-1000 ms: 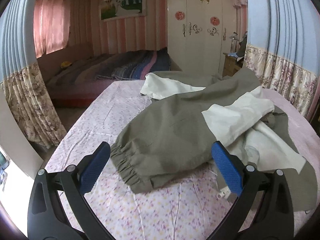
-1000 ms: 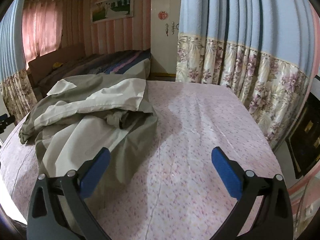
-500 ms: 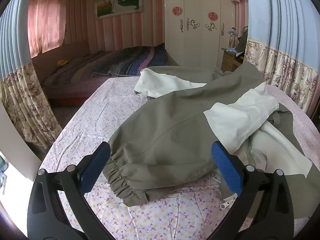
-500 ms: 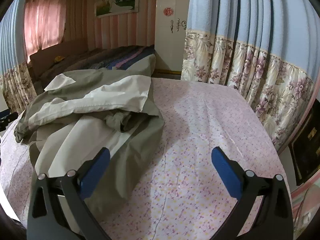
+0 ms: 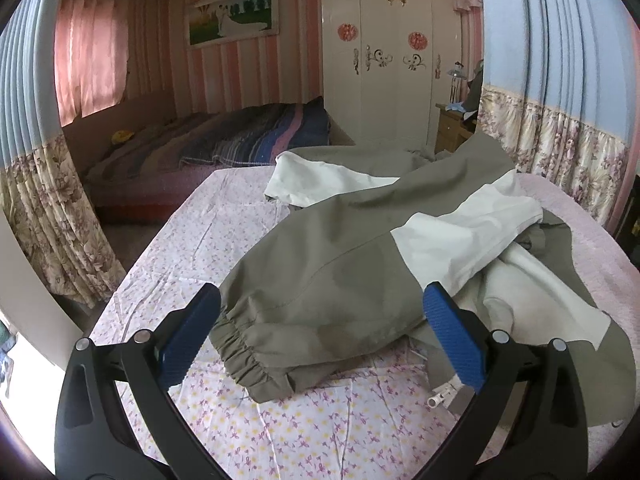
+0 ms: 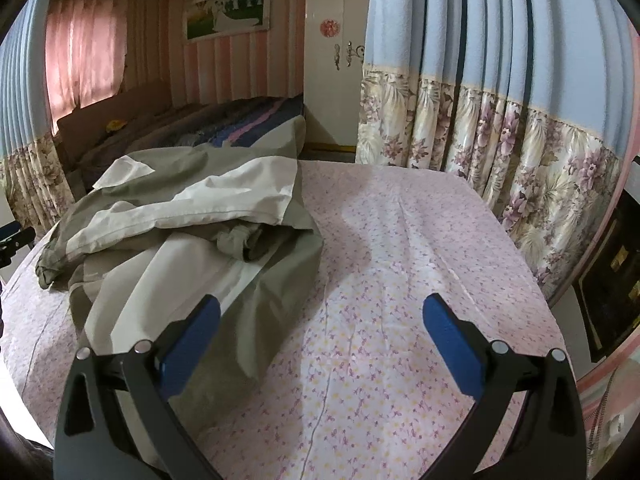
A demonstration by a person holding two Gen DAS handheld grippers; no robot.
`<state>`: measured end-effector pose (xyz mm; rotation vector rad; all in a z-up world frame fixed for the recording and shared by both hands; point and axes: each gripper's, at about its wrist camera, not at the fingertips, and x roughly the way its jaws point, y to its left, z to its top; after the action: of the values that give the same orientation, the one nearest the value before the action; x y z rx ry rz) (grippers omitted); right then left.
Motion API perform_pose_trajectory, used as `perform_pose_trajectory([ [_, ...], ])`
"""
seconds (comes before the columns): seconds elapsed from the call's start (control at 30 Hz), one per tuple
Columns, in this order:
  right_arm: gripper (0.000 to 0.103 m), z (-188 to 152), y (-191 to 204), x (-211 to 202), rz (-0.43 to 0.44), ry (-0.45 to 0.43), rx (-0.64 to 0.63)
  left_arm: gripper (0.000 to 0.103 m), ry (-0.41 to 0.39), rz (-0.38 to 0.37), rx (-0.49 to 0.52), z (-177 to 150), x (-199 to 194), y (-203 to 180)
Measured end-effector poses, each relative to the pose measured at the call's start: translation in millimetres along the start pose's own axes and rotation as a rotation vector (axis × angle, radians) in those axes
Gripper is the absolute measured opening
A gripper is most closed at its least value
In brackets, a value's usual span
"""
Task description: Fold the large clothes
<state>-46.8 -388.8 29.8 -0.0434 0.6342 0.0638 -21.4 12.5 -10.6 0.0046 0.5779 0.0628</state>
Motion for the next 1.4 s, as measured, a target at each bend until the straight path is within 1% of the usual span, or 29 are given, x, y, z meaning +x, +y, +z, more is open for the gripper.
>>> perform_pose_trajectory([
  [0.13,0.101,-1.6,2.4,-12.9,-0.001,-0.017,-0.005,0.1,-0.014,0.002,0.004,-1.3,-13.1,1.9],
  [0.3,0.101,-6.4,3.1,-23.7,-0.004,-0.022,0.001,0.1,-0.015,0.018,0.03,-5.6,-19.7,4.7],
  [0.43,0.101,-8.9,1.4,-23.3,-0.019,-0.017,0.003,0.1,-0.004,0.012,0.017,-5.9,-16.5,8.1],
  [0.57,0.101,-6.7,-3.1,-13.0,-0.03,-0.004,0.004,0.1,0.005,0.008,0.019,-2.8,-5.4,6.1],
  [0.77,0.101,8.8,-5.0,22.6,-0.032,0.014,-0.015,0.1,0.002,0.013,0.024,12.1,14.5,5.0],
  [1.0,0.101,31.3,6.7,91.5,-0.062,0.067,-0.085,0.1,0.002,0.044,0.025,27.4,38.3,14.3],
  [1.07,0.101,36.1,7.7,105.4,-0.065,0.079,-0.094,0.1,0.006,0.051,0.023,30.3,45.4,19.2],
  [1.2,0.1,45.5,10.1,143.2,-0.098,0.113,-0.134,0.1,0.016,0.066,0.023,33.4,57.4,27.3],
  [1.27,0.09,47.4,11.4,156.4,-0.109,0.132,-0.15,0.1,0.026,0.074,0.024,34.4,64.2,31.0],
  [1.33,0.088,50.7,11.2,172.7,-0.105,0.153,-0.161,0.1,0.031,0.078,0.019,35.3,69.0,35.3],
  [1.37,0.077,51.9,12.1,179.8,-0.1,0.168,-0.168,0.1,0.034,0.08,0.016,35.5,70.8,36.3],
  [1.4,0.071,52.9,13.9,188.3,-0.093,0.181,-0.178,0.1,0.037,0.083,0.013,35.6,73.1,37.6],
])
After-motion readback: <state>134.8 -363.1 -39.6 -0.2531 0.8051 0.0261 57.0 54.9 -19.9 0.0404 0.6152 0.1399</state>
